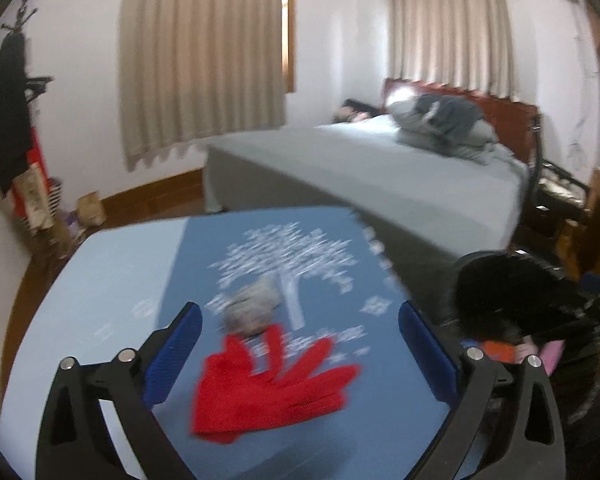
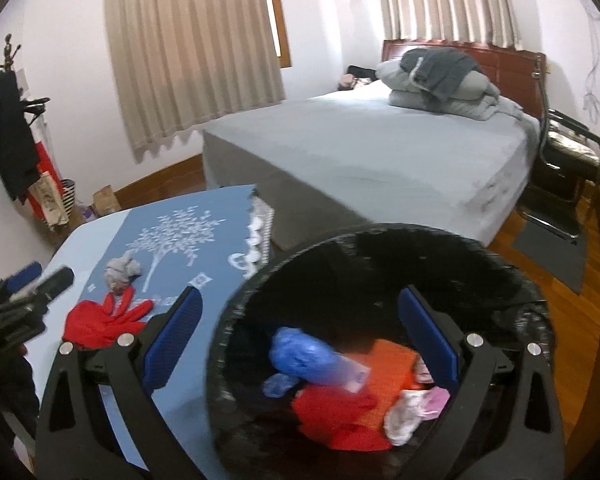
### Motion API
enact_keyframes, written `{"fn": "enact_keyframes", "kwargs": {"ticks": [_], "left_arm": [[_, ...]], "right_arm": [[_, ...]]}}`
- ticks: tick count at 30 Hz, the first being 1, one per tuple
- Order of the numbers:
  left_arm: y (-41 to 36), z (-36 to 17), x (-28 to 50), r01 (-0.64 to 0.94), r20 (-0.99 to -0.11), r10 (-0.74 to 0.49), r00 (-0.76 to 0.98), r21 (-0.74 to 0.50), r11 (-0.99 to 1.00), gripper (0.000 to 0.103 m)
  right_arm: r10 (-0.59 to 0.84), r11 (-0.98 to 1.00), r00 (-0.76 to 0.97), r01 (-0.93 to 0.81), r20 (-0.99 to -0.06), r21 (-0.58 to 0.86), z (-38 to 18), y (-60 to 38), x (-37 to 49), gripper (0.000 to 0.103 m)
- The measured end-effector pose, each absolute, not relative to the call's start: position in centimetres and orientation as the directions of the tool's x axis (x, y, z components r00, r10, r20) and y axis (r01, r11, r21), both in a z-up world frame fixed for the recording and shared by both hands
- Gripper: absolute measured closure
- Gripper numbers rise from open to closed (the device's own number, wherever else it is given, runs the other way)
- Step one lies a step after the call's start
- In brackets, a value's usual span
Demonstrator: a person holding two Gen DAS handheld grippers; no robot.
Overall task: Collect trash
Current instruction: 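Move both tools back toward the red glove on the table, then grasp the red glove by its fingers with the left tool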
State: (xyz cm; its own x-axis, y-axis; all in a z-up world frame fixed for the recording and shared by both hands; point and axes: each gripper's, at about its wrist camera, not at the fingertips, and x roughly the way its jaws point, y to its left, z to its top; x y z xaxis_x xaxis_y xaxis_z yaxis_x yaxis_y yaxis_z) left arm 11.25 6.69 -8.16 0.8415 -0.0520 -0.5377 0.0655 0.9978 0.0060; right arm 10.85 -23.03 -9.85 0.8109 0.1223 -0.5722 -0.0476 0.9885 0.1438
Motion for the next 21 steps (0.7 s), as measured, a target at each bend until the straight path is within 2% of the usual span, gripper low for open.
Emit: {"fn": "enact_keyframes", "kwargs": {"ticks": [4, 8, 21], "left_arm": [[9.9, -10.2, 11.4, -0.016, -0.572, 0.023, 0.820, 0.018, 1.000, 0.007], [12.1, -11.8, 11.6, -0.061, -0.606, 0.047, 0.794, -0.002, 0.998, 0.010], [11.3, -16.3, 14.1, -0.033, -0.717, 0.016, 0.697, -0.010, 0.999, 0.011]], "right_arm": [[0.166, 0.984, 0.805, -0.096, -0.570, 0.151, -10.4, -20.4, 11.5, 0.007], [0.205, 0.978, 0.793, -0.143, -0.574, 0.152, -11.0, -17.9, 12.4, 0.007], [0.240, 0.971, 0.763, -0.187, -0.600, 0.149, -12.2, -15.0, 14.4, 0.007]]}}
